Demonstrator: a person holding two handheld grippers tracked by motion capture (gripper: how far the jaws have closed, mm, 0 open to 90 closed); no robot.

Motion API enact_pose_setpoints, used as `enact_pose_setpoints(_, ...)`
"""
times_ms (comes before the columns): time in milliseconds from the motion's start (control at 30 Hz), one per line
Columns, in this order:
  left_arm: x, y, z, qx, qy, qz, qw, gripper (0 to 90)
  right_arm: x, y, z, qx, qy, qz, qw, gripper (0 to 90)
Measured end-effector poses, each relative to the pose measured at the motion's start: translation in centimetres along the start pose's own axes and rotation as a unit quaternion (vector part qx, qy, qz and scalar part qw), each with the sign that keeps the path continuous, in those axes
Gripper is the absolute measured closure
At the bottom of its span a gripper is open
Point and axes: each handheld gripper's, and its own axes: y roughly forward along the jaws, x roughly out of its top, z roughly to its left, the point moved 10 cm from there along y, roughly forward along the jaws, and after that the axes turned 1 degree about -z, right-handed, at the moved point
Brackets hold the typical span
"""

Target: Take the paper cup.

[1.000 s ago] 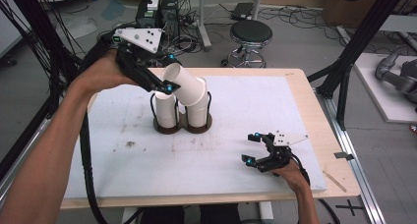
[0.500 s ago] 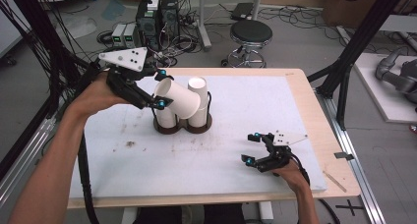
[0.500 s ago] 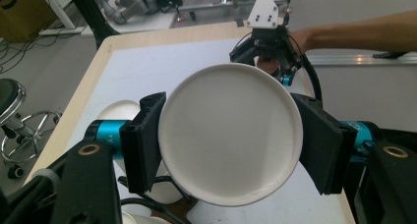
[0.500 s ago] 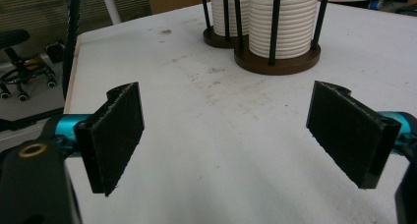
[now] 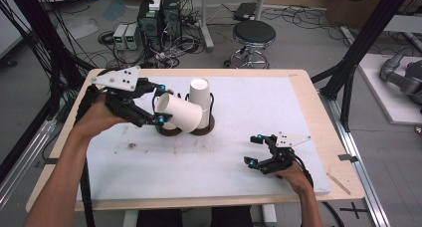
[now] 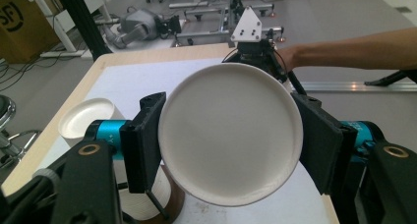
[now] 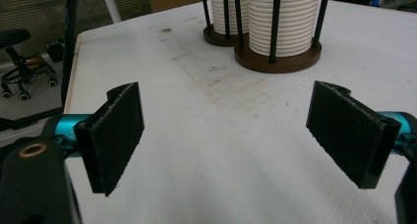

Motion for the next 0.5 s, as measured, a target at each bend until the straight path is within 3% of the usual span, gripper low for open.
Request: enact_pose_setpoints(500,-4.2,-0.9,-1.9,0.017,-0.037,-0.040,0.9983,33.4,-0.1,0.1,0.1,0.000,-0.002,0.005,1.0000,14.9)
